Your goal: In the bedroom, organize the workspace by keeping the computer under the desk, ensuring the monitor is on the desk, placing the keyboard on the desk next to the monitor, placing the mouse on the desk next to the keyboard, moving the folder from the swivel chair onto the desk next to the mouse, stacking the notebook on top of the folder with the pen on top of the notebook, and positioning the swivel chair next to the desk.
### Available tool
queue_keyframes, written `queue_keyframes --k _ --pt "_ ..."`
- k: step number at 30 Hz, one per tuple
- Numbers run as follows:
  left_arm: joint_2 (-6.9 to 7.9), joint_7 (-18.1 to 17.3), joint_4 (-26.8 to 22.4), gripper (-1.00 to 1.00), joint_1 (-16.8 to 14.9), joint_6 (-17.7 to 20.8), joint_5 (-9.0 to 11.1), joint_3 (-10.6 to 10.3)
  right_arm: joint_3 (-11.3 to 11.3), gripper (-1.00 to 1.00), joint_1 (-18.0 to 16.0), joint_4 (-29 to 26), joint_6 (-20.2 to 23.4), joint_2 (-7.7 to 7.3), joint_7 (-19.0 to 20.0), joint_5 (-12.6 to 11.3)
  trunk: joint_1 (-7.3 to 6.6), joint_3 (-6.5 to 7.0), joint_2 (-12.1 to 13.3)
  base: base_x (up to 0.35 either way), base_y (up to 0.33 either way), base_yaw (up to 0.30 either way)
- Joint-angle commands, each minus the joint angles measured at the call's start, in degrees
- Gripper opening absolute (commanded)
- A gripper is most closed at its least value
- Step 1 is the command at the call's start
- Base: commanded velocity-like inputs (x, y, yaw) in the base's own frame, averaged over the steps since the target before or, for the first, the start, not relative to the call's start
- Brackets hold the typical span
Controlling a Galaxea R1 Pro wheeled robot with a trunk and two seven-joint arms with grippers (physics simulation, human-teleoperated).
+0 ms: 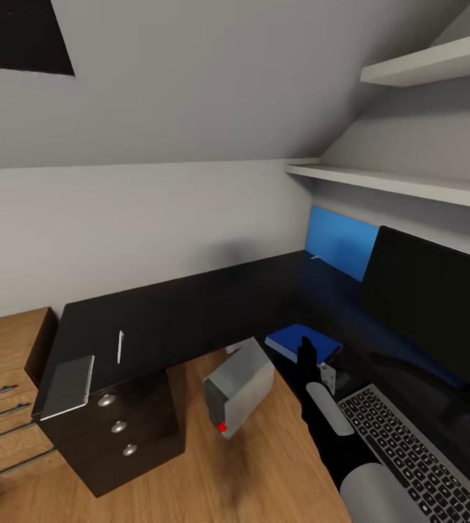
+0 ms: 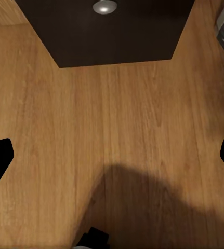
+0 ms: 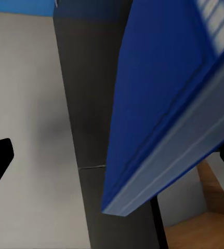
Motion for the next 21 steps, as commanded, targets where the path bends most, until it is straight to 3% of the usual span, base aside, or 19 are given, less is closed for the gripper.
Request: queue_keyframes --k 1,7,21 --pt "0.06 0.4 0.0 1.00 0.0 -0.3 0.6 -0.5 0.2 1.00 0.0 -0.1 -0.4 -0.03 -0.2 -0.4 0.00 -0.07 0.0 -0.068 0.000 0.000" --pt "0.06 0.4 0.0 1.00 0.0 -0.3 0.6 -0.4 0.2 1.00 0.0 -0.1 -0.4 -0.03 -0.2 -0.4 0.00 -0.07 0.0 -0.148 0.000 0.000" --pt "0.06 0.3 0.0 1.00 0.0 -0.3 0.6 -0.4 0.3 1.00 0.0 -0.1 -0.4 0.05 -0.1 -0.4 0.00 -0.07 0.0 -0.007 0.000 0.000"
